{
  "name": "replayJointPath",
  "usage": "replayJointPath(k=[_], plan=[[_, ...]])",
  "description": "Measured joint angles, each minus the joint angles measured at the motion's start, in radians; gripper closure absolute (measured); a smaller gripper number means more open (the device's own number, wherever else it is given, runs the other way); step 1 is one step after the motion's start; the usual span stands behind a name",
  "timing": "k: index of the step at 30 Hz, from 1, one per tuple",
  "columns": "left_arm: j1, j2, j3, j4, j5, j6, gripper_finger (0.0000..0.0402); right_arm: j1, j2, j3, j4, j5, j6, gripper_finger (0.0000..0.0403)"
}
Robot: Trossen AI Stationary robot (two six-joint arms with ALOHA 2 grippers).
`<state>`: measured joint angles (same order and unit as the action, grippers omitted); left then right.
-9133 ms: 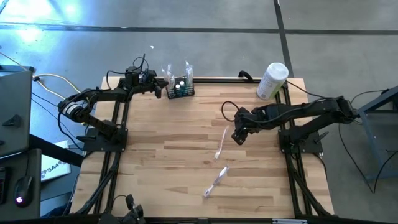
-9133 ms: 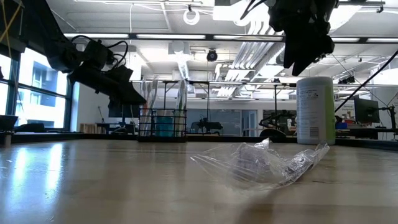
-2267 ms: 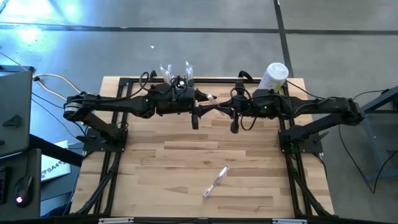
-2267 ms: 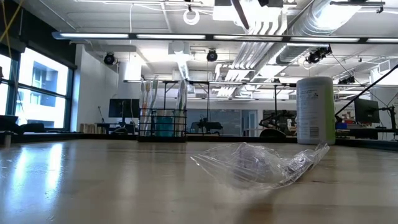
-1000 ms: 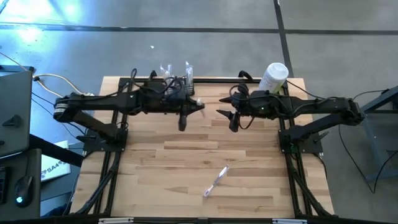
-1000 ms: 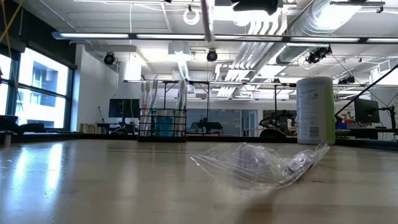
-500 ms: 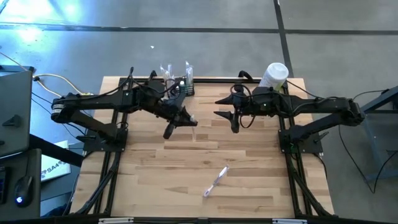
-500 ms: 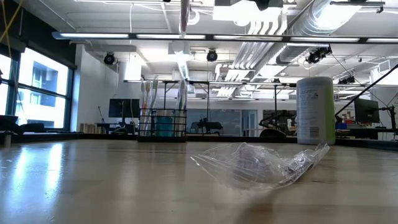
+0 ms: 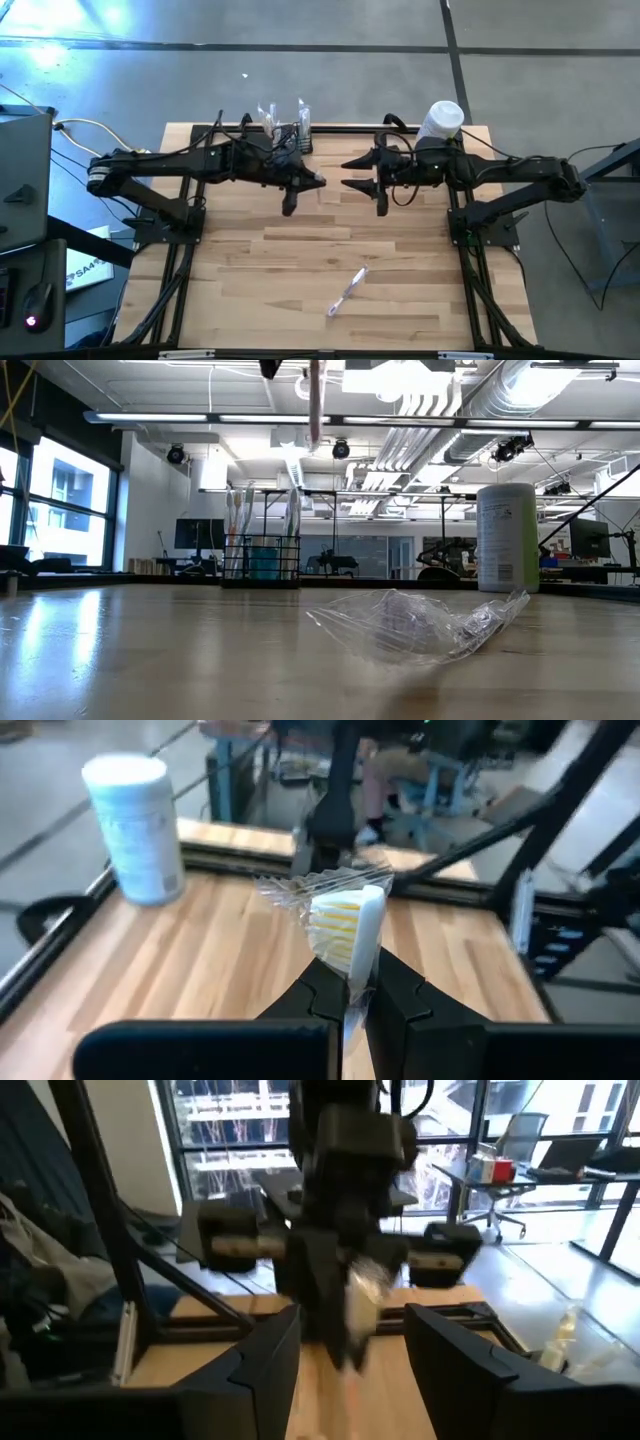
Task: Pick & Place toothbrushing station
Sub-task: Put the orange toothbrush into the black wire organizer
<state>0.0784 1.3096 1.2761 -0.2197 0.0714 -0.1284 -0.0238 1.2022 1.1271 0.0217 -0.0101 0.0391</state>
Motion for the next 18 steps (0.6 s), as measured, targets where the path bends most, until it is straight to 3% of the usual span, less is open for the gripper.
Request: replayJointPath(k=[18], plan=[[0.000, 0.038, -0.002, 0.019, -0.025, -0.011, 0.0391, -0.005, 0.088, -0.001, 0.063, 0.012, 0.068, 0.0230]])
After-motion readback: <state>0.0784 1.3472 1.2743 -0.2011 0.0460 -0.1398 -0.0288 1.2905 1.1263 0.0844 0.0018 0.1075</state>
